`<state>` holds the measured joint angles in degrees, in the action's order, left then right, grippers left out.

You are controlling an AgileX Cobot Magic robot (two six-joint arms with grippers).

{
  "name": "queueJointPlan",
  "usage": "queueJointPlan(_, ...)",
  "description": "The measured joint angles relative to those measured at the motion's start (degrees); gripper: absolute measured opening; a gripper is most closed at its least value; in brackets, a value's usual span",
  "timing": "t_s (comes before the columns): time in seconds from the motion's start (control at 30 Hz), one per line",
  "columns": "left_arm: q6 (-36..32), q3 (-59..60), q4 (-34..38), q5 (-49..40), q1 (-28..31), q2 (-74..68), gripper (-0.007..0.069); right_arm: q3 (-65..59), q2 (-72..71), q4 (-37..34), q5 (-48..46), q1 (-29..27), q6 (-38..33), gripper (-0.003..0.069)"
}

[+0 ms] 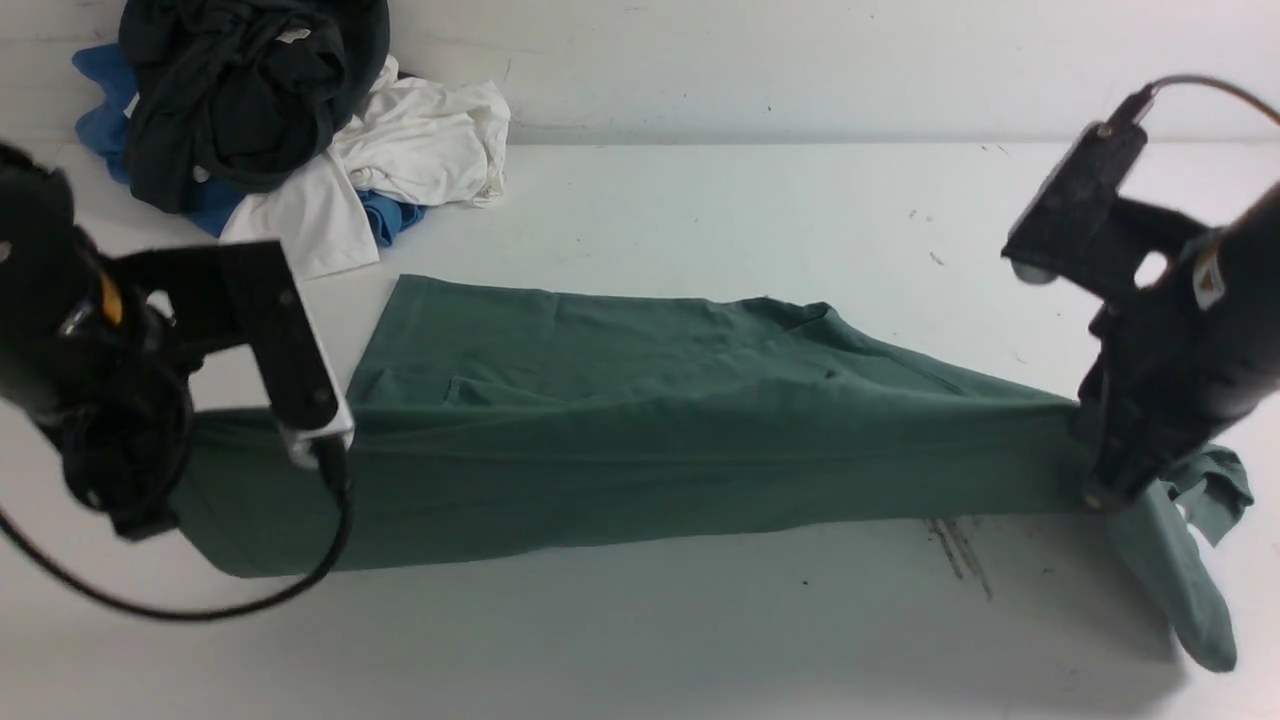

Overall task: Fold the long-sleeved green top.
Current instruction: Use both arms to drag the lower edge of the fabric forward and fold it over the upper edge

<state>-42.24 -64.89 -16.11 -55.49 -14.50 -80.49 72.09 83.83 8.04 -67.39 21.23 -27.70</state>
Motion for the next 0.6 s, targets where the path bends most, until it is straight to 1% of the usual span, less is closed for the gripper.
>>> queueJointPlan(0.23,-1.0,-16.4,-0.3,1.7,0.6,-14.7,0.0017,12.2,10.9,-2.7,-1.9,-6.2,-4.8,0.0009)
queueJointPlan(0.4,-1.7,-27.3,-0.5,4.4,1.0,-24.5,0.0017,19.5,18.3,-3.7,-2.3,-9.4,-5.6,0.0009)
queueJointPlan(0.6,-1.8,-35.7,-0.4,6.2,1.6,-33.1,0.0017,26.7,24.6,-5.5,-2.3,-11.9,-5.7,0.0009)
